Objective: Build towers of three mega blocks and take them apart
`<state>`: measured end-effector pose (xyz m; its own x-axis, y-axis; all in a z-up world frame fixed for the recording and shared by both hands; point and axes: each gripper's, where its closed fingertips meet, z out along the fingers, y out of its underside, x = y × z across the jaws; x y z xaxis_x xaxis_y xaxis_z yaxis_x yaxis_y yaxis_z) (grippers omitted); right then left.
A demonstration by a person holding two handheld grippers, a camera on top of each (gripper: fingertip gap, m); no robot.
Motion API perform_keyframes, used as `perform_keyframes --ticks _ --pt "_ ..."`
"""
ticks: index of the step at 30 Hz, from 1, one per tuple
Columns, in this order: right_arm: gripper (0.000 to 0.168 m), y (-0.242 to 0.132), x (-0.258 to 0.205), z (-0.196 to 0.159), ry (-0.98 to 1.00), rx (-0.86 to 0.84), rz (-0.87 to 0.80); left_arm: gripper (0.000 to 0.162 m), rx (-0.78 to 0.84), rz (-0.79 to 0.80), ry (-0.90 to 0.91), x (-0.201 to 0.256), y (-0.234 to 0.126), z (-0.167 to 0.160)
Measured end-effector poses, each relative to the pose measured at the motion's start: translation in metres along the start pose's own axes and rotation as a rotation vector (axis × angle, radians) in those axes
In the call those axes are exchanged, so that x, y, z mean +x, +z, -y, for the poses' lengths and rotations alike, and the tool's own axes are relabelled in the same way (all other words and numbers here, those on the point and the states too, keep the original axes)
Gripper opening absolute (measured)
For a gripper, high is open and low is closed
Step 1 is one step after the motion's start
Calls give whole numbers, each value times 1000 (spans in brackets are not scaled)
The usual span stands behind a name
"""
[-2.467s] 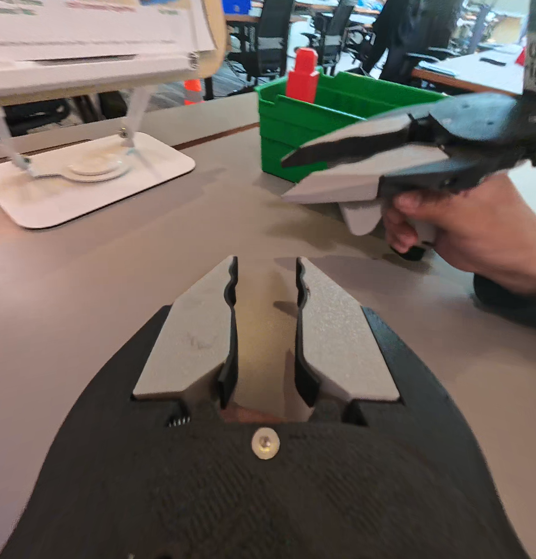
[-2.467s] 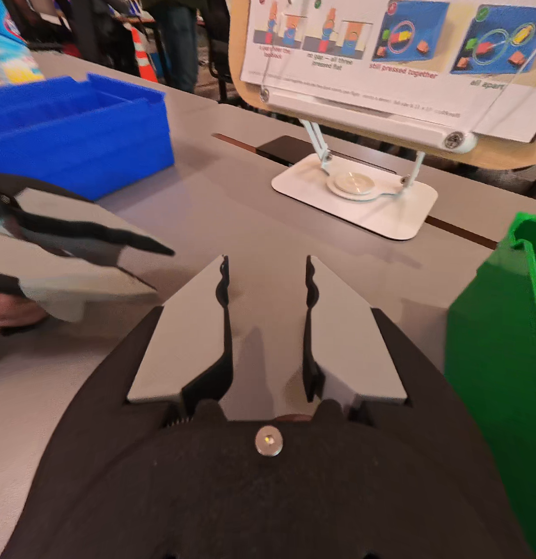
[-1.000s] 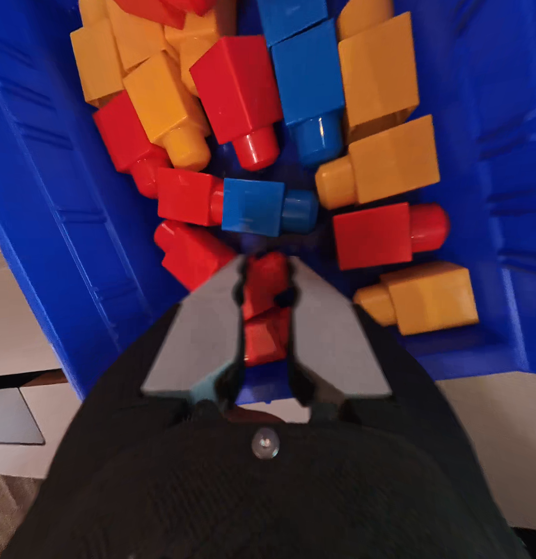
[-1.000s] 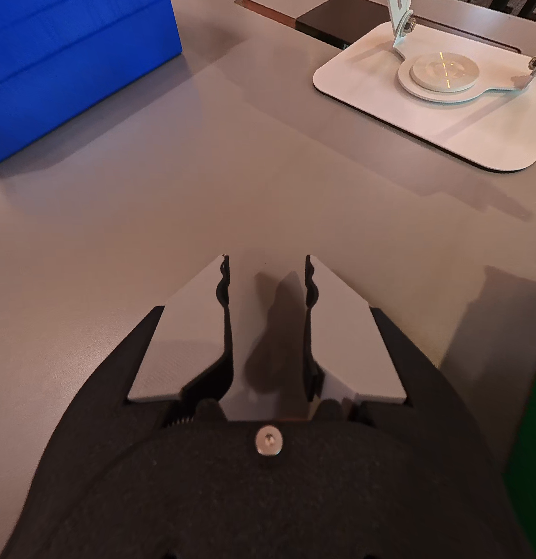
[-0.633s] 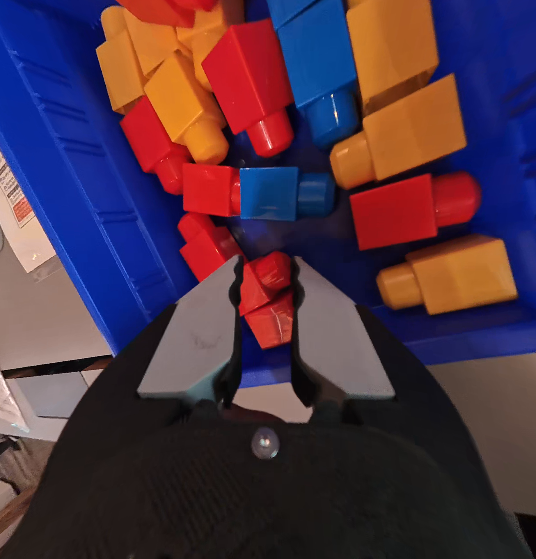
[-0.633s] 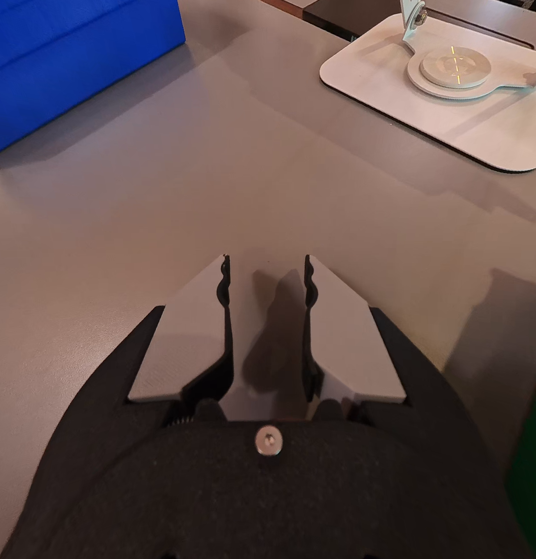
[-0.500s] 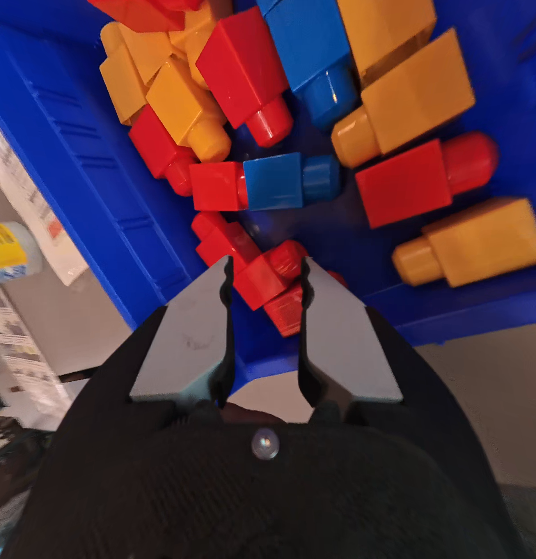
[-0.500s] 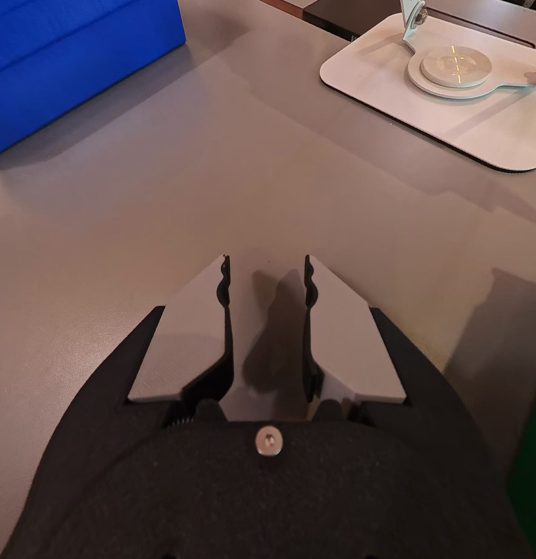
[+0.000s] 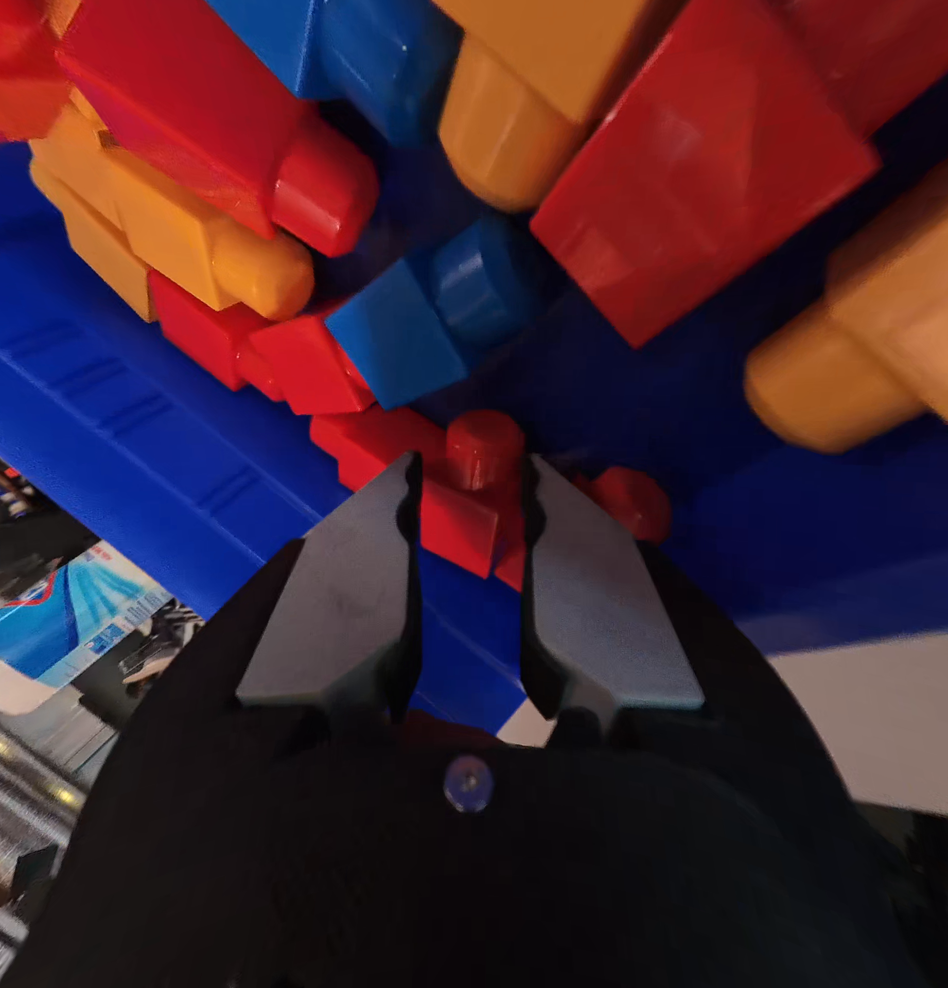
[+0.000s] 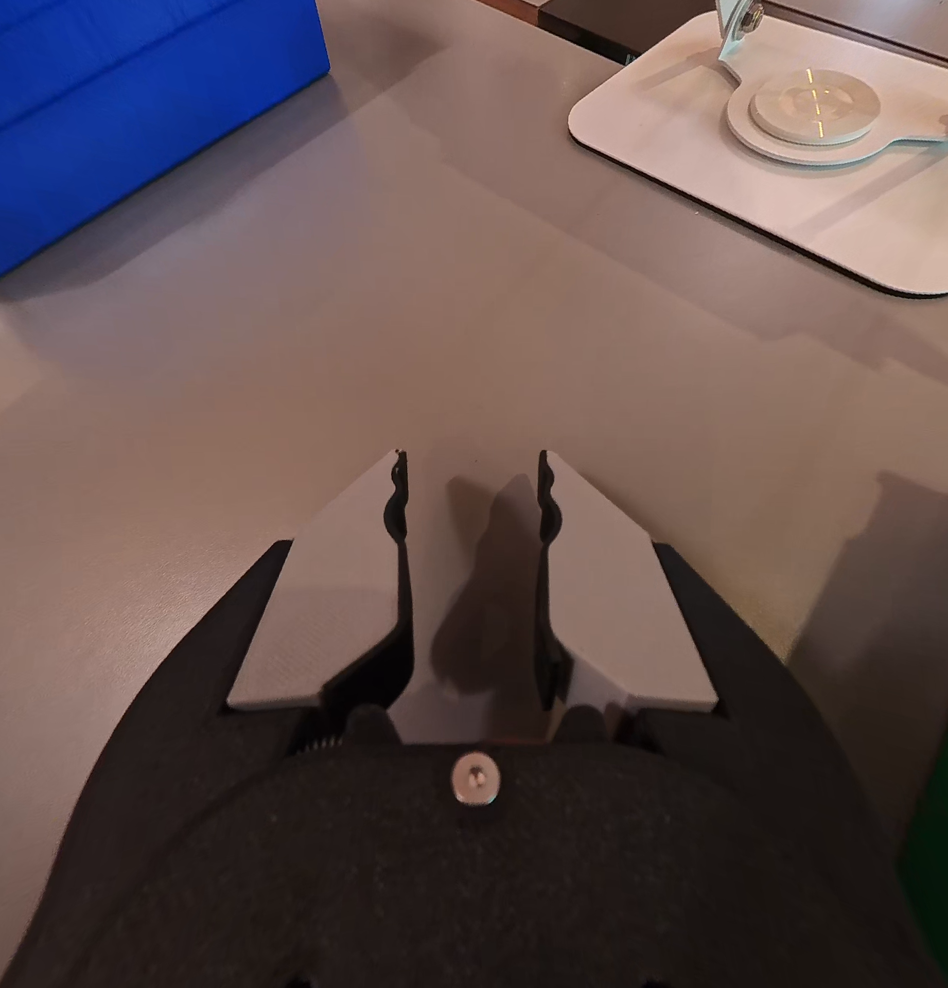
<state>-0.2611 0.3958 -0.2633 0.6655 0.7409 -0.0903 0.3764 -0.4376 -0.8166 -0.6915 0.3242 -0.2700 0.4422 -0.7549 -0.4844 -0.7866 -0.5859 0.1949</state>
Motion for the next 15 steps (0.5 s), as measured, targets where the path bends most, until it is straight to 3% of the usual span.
perform_keyframes --ticks 2,9,15 --pt "46 0 0 0 0 2 1 27 -20 19 14 1 5 1" --pt "46 0 -1 0 1 3 5 27 13 -4 -50 -3 0 -2" --pt "45 0 -1 0 3 3 6 27 329 50 -276 -40 -58 20"
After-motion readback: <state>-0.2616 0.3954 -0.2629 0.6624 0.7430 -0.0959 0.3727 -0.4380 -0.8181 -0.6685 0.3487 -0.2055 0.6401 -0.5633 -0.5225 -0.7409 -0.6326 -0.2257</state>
